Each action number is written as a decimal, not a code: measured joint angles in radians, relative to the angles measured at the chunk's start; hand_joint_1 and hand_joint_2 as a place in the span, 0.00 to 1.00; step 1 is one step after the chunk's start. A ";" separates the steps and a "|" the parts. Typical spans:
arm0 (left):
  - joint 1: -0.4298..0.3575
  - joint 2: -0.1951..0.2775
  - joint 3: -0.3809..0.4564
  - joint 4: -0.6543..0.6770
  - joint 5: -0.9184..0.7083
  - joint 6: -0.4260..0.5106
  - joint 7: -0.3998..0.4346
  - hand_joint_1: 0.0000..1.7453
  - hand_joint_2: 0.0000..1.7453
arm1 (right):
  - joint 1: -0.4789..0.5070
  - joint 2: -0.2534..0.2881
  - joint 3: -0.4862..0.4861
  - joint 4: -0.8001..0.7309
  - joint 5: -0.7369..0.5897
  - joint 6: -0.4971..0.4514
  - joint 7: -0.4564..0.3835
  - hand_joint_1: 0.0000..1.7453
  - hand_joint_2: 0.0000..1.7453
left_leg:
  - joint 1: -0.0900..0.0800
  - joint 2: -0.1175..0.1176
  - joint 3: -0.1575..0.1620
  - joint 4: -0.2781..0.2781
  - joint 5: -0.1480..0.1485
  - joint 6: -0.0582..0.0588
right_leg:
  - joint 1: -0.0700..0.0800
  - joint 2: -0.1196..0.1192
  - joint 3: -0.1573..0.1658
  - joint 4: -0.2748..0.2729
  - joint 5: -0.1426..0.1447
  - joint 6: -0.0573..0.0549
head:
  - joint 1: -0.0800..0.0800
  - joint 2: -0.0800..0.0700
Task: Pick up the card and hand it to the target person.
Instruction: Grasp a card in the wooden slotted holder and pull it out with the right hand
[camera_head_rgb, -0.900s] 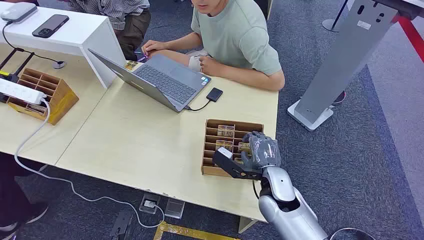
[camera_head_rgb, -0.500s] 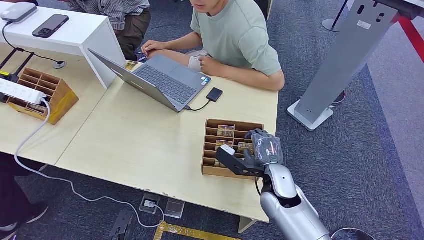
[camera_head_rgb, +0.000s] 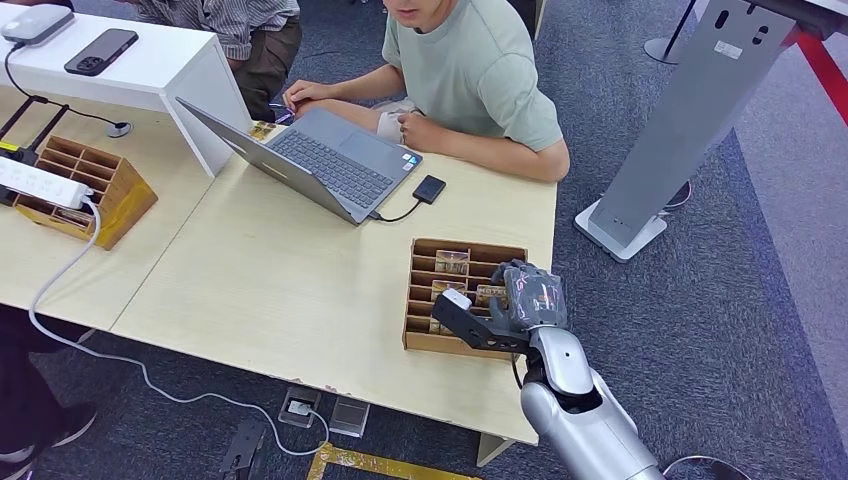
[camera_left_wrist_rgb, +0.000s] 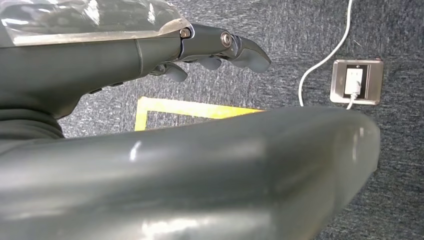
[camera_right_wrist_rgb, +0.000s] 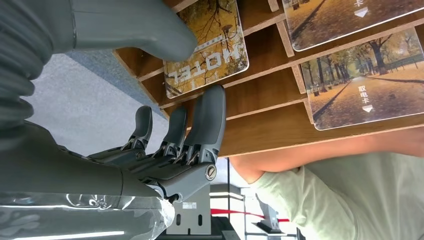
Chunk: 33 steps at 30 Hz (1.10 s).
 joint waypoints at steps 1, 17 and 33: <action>0.000 0.000 0.000 0.000 0.000 0.000 0.000 0.00 0.00 | 0.000 0.001 0.000 0.001 0.000 0.000 0.000 0.54 1.00 | 0.000 0.000 0.000 0.000 0.000 0.000 | 0.000 0.000 0.000 0.000 0.000 0.000 | 0.000 0.000; 0.000 0.000 0.000 0.000 0.009 -0.005 0.000 0.00 0.00 | 0.000 0.003 0.001 0.003 -0.008 0.011 -0.001 0.74 1.00 | 0.000 0.000 0.000 0.000 0.000 0.000 | 0.000 0.000 0.000 0.000 0.000 0.000 | 0.000 0.000; 0.000 0.000 0.000 0.000 0.020 -0.002 0.005 0.00 0.00 | 0.002 0.015 0.002 0.003 0.000 0.008 -0.011 0.83 1.00 | 0.000 0.000 0.002 0.000 0.000 0.000 | 0.000 0.000 0.001 0.000 0.000 0.000 | 0.000 0.000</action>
